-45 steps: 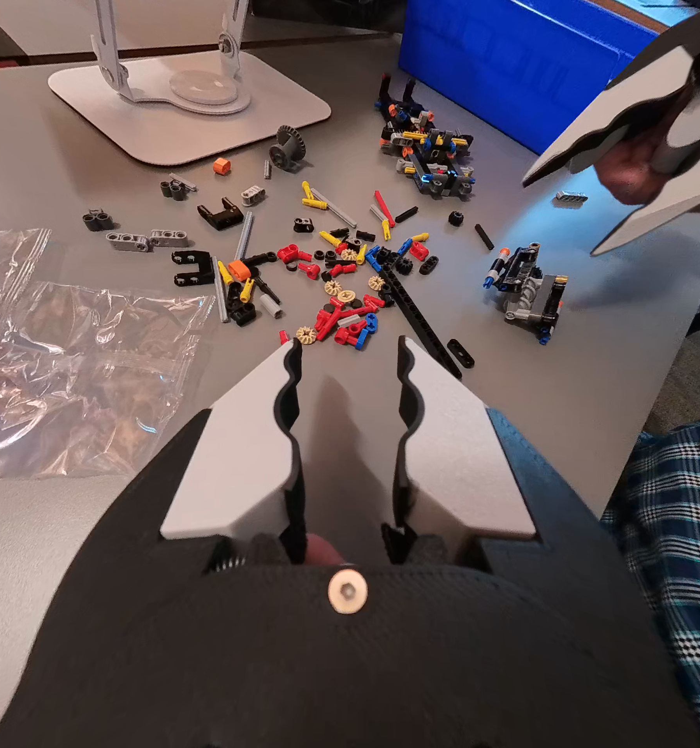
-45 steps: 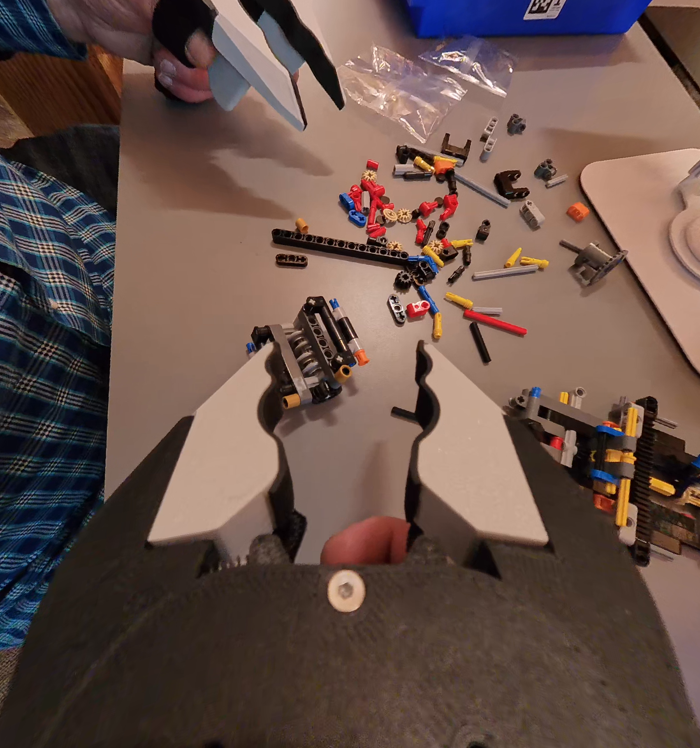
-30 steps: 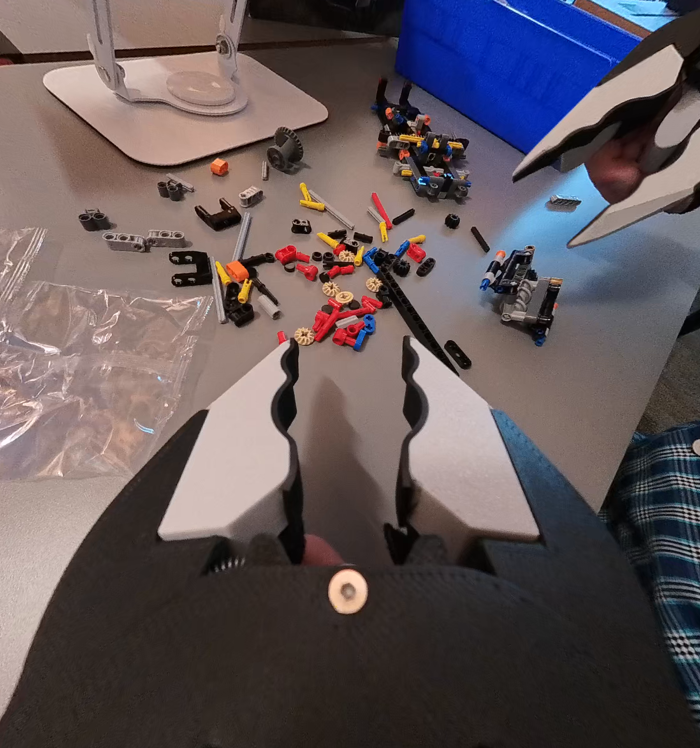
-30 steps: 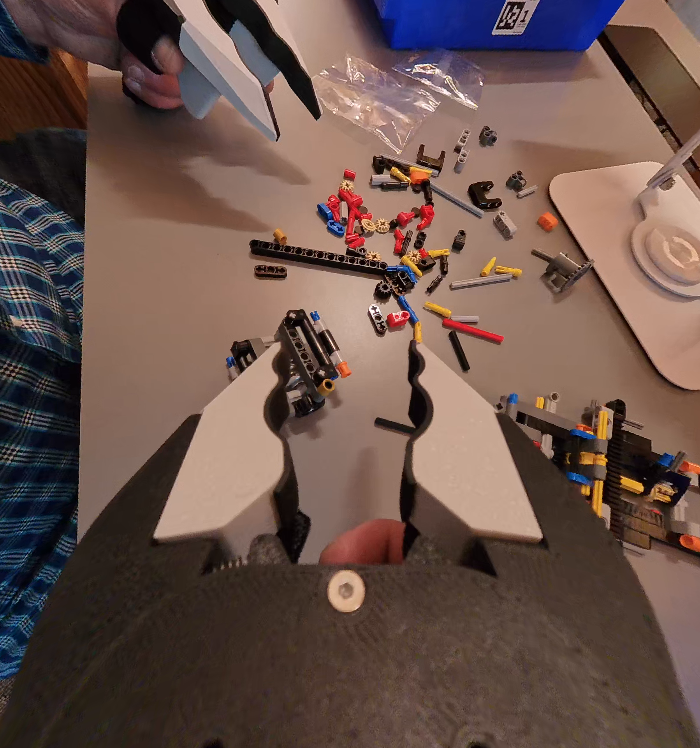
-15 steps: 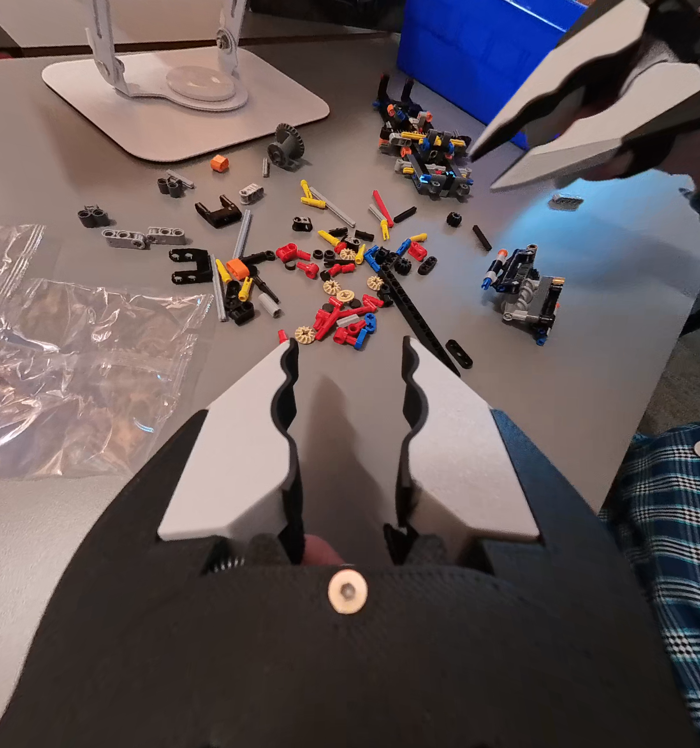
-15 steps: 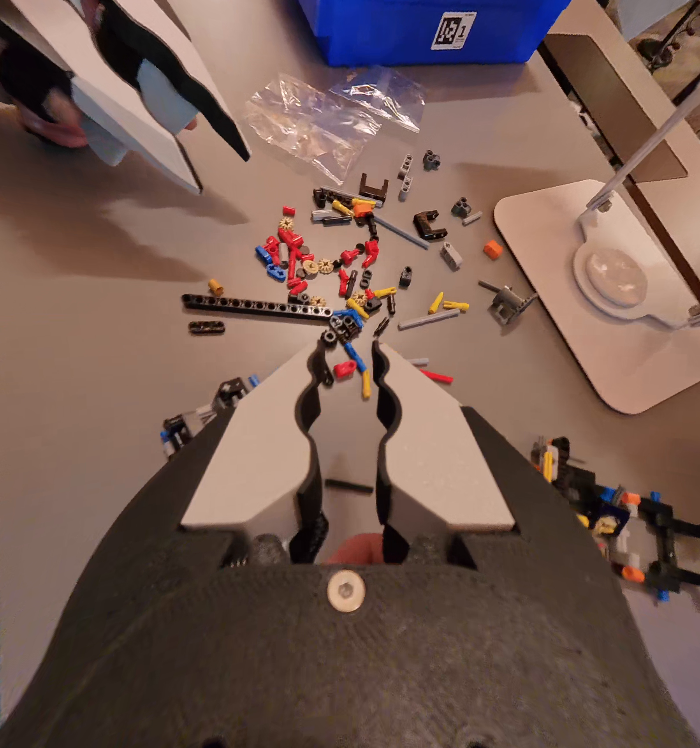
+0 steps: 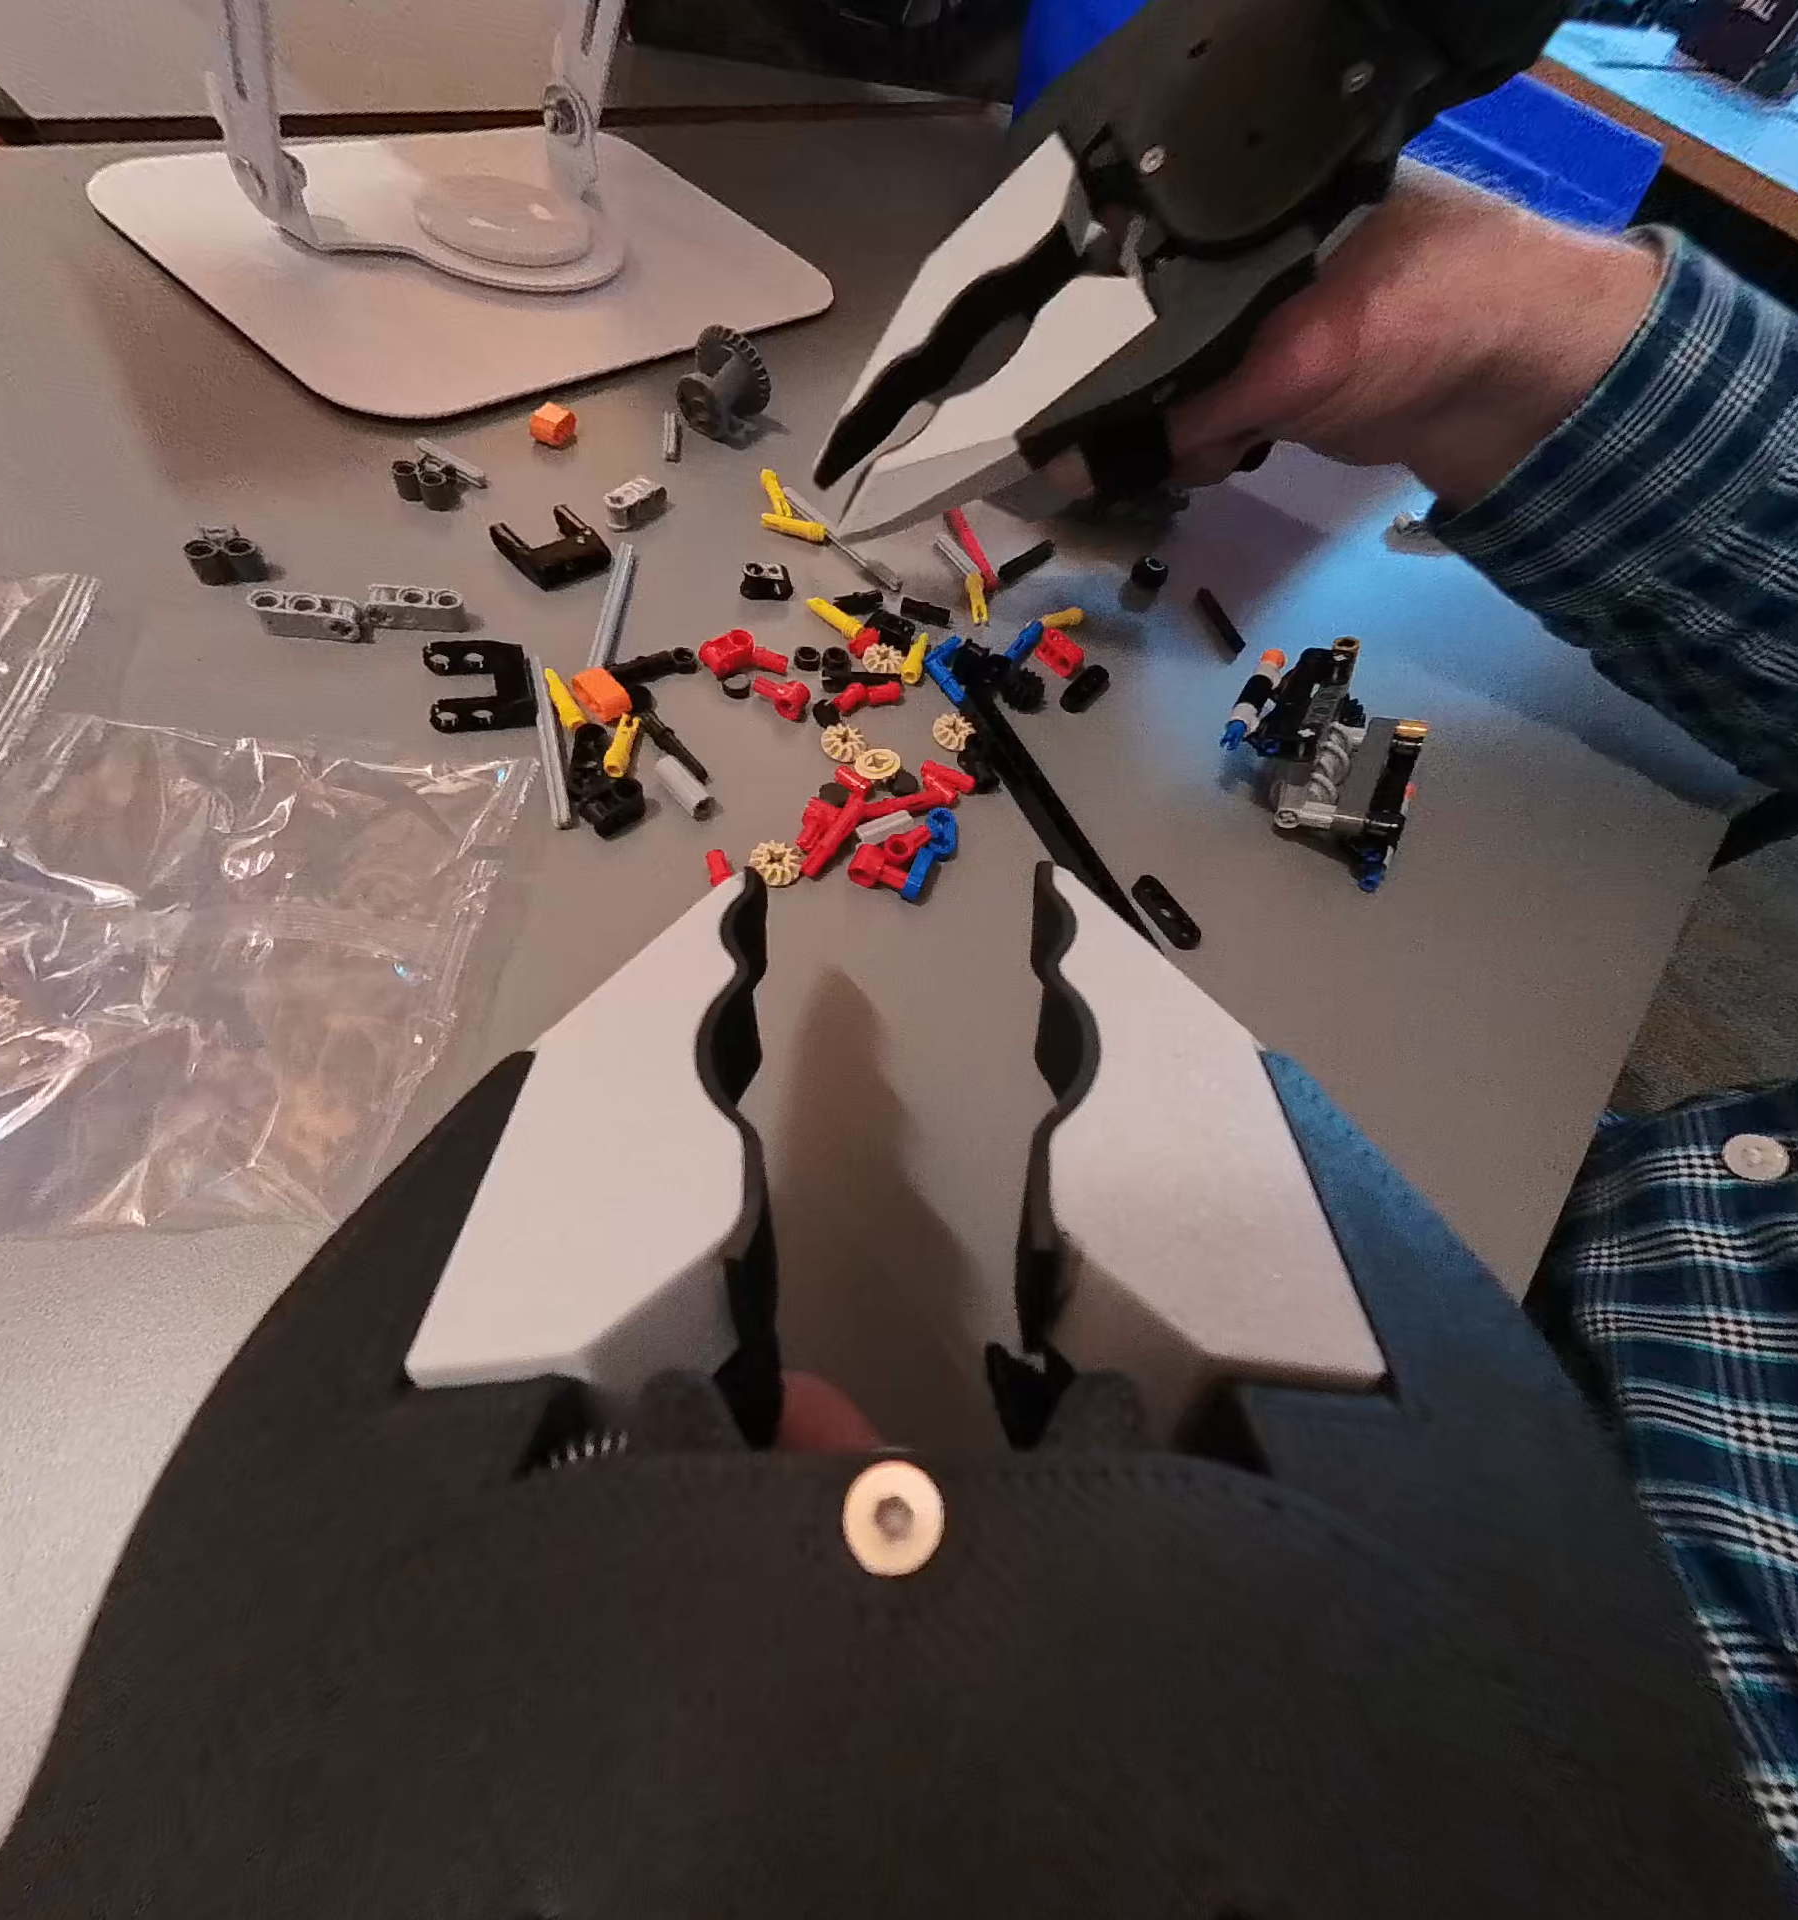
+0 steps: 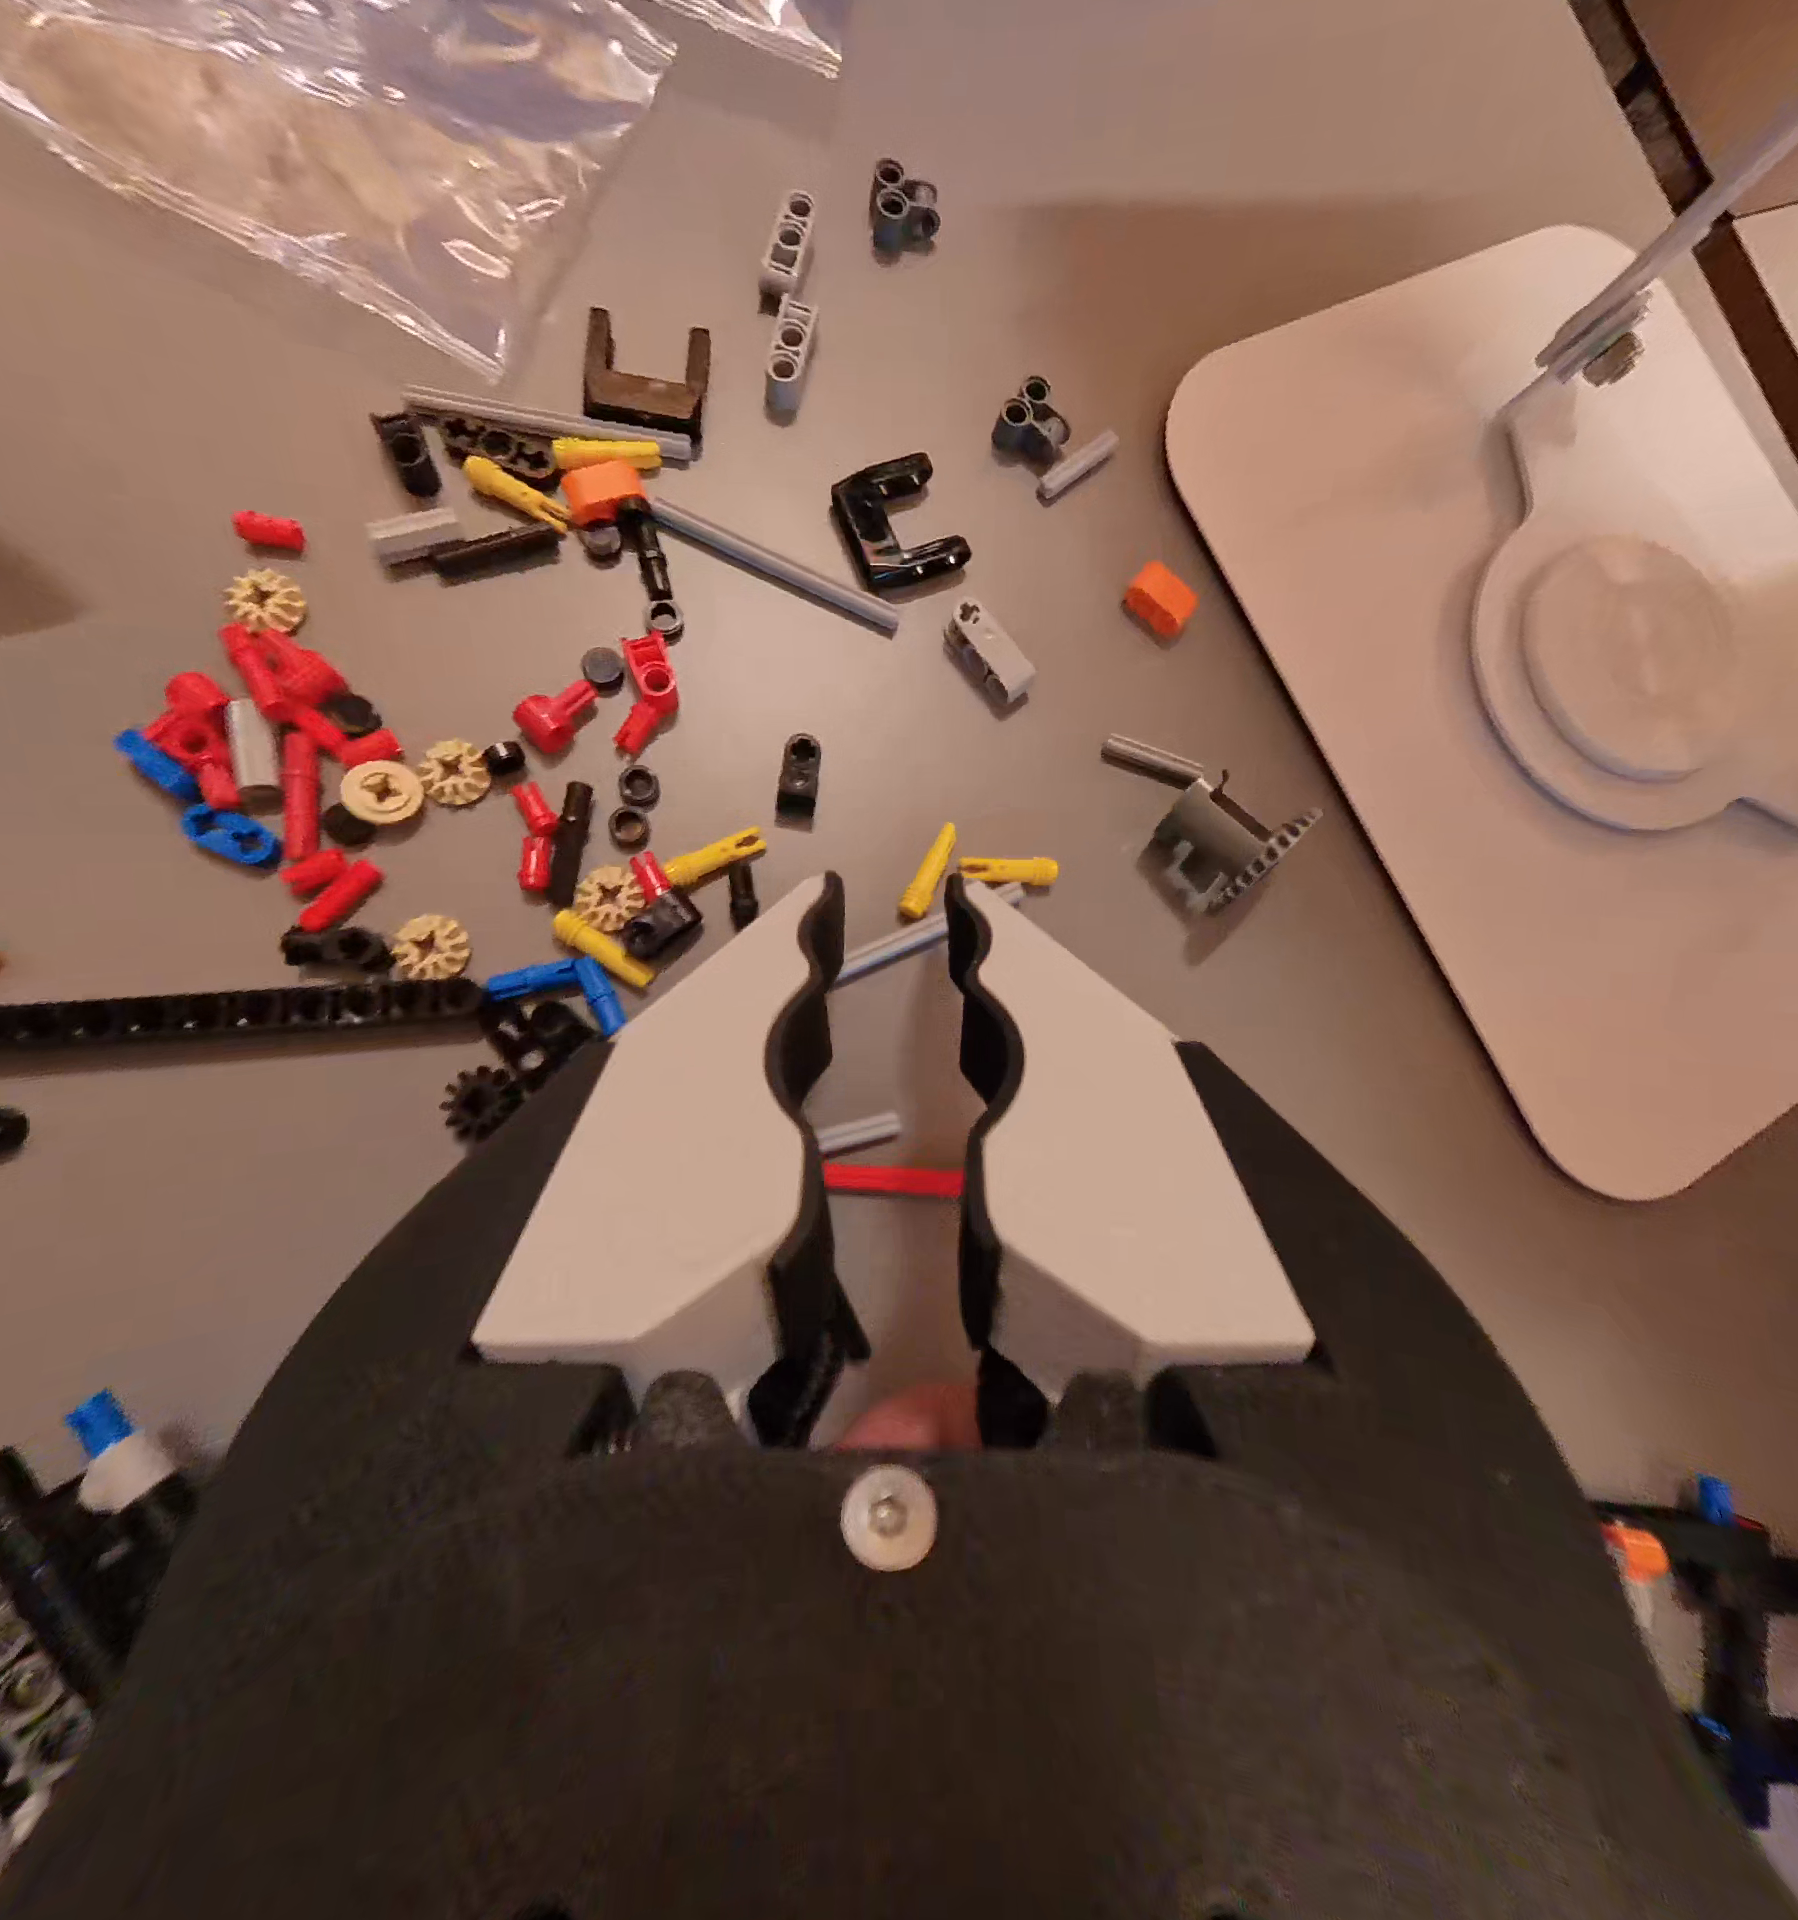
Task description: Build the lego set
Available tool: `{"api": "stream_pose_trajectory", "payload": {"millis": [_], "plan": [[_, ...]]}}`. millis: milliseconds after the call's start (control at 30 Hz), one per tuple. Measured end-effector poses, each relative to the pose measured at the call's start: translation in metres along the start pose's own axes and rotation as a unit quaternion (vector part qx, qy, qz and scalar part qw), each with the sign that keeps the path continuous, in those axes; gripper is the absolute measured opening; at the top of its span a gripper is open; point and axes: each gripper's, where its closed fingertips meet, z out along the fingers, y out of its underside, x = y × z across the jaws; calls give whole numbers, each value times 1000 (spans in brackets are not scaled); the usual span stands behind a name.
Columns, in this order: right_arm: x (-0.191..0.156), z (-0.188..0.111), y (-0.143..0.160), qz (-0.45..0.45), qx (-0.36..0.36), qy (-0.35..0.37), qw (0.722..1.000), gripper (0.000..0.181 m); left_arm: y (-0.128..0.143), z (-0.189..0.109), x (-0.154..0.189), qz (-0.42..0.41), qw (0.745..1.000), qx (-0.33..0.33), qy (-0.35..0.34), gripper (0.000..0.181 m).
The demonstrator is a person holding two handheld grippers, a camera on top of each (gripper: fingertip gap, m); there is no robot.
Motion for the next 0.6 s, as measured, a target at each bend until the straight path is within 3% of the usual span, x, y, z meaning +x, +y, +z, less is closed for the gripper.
{"api": "stream_pose_trajectory", "payload": {"millis": [333,600], "plan": [[6,14,5,16,-21,-2,1000,3,0,0,1,-6,1000,1,9,49],[5,13,5,-5,-30,-2,1000,2,0,0,0,-6,1000,-1,7,49]]}}
